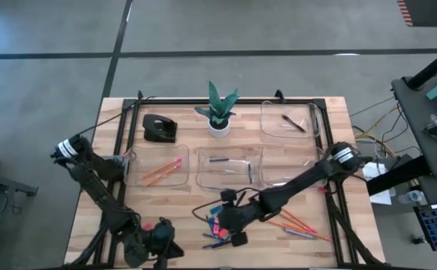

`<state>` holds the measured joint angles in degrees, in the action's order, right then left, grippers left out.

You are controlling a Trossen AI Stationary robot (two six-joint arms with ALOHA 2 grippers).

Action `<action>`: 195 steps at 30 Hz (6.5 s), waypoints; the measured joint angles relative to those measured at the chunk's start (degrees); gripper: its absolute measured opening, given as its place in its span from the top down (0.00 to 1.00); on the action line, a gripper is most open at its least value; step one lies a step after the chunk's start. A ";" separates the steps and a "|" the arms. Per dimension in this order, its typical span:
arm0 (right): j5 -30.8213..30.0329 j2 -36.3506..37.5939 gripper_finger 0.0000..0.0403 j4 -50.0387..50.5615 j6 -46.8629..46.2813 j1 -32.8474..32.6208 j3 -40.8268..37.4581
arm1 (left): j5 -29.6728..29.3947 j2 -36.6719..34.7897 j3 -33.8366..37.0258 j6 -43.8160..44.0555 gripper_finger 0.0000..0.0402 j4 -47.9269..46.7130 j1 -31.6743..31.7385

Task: Sort crayons/erasers/pens/pencils in bins
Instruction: Put the blue eraser into the middle right transparent bin

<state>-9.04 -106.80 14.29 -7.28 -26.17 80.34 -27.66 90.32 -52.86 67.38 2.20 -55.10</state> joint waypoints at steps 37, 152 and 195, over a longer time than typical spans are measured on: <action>0.04 -8.61 0.62 4.48 3.81 6.84 2.05 | -1.35 -0.13 -2.25 2.24 0.94 0.33 -2.38; -2.07 -8.56 0.62 3.40 0.16 5.29 5.72 | -0.91 -0.13 -1.81 -0.60 0.94 0.27 -3.07; 0.90 -11.16 0.62 8.18 -17.92 6.29 6.11 | 0.00 -0.11 -1.38 -1.84 0.94 0.26 -3.16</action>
<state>-8.14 -117.96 22.48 -25.20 -19.88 86.46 -27.66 90.21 -54.24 65.54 2.46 -58.26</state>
